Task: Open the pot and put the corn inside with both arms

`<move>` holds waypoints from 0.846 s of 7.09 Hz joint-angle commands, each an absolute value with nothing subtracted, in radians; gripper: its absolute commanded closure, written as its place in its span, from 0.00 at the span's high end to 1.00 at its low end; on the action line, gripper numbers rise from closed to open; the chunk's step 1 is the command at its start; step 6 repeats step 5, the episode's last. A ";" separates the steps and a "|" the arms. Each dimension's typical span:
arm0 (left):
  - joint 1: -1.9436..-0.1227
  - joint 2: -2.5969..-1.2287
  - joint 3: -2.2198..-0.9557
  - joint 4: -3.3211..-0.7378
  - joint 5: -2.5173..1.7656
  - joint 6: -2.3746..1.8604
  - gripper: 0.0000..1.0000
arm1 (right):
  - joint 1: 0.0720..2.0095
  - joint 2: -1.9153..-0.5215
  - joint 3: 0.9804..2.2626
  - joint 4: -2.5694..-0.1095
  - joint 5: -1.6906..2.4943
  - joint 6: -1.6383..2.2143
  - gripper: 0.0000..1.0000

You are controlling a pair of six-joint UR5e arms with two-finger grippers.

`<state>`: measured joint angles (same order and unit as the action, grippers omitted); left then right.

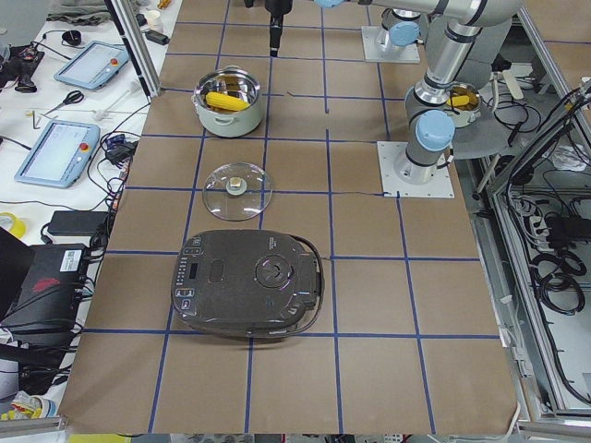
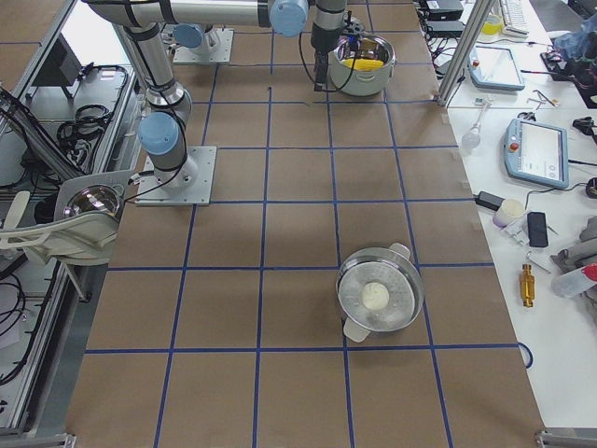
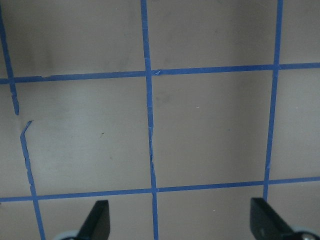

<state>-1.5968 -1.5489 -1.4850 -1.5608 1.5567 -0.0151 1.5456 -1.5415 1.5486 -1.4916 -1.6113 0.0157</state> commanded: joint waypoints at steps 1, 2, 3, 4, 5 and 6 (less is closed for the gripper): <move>-1.592 -1.537 -1.488 -1.566 1.568 -0.015 1.00 | 1.543 -1.555 1.543 -1.483 -1.615 0.018 1.00; -1.586 -1.536 -1.489 -1.566 1.566 -0.015 1.00 | 1.546 -1.592 1.552 -1.483 -1.614 0.018 1.00; -1.586 -1.534 -1.489 -1.580 1.565 -0.015 1.00 | 1.545 -1.597 1.549 -1.483 -1.614 0.018 1.00; -1.586 -1.528 -1.489 -1.588 1.565 -0.017 1.00 | 1.546 -1.595 1.552 -1.483 -1.611 0.017 1.00; -1.582 -1.525 -1.488 -1.597 1.566 -0.017 1.00 | 1.546 -1.594 1.555 -1.483 -1.609 0.017 1.00; -1.582 -1.525 -1.488 -1.597 1.566 -0.017 1.00 | 1.546 -1.594 1.555 -1.483 -1.609 0.017 1.00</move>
